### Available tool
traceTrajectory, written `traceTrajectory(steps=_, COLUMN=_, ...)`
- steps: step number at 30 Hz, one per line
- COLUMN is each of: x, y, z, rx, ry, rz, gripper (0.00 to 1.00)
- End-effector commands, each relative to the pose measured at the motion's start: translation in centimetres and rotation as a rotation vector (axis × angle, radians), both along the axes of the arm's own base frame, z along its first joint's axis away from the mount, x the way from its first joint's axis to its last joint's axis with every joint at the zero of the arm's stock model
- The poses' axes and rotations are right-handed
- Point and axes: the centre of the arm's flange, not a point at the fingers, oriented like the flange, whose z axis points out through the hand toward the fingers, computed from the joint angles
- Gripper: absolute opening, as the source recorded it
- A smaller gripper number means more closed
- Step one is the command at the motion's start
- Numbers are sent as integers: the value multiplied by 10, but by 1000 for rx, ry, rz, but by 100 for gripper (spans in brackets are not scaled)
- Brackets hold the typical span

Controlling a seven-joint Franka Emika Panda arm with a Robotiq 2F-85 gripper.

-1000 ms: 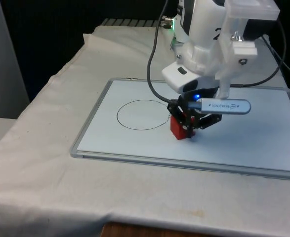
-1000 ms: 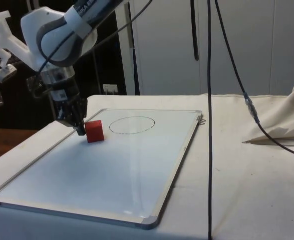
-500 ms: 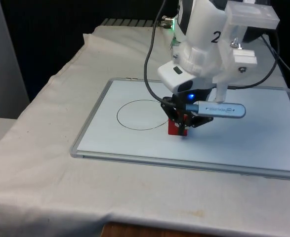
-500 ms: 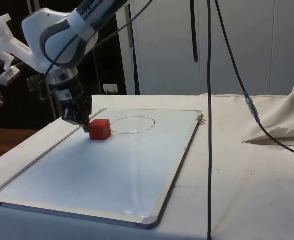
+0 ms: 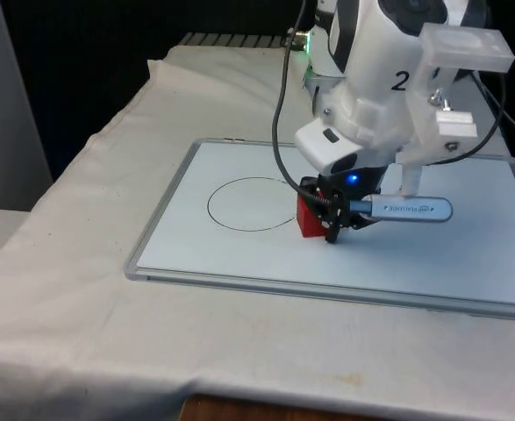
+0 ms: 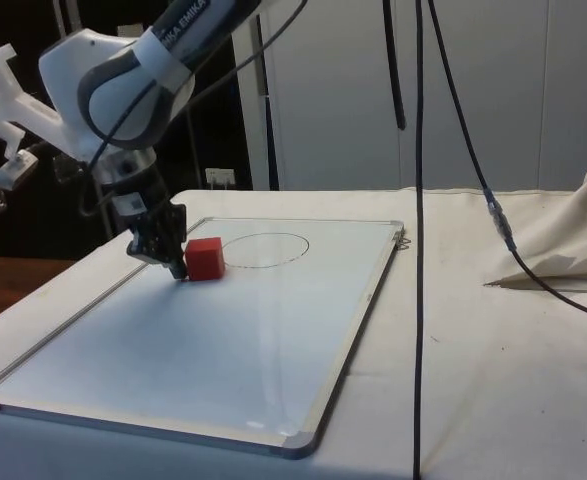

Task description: Push the cube into the marked area.

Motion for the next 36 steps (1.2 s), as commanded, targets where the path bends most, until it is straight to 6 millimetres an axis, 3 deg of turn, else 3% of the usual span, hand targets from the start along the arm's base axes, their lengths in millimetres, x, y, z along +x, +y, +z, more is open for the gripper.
traceTrajectory(steps=1, x=-3, y=0, z=0, rx=-4, ry=5, rz=3, gripper=0)
traceTrajectory(steps=20, x=-24, y=-18, z=-4, rx=-92, ry=82, rz=10, gripper=0)
traceTrajectory(steps=36, x=-46, y=-22, z=-1, rx=-204, ry=115, rz=63, gripper=0)
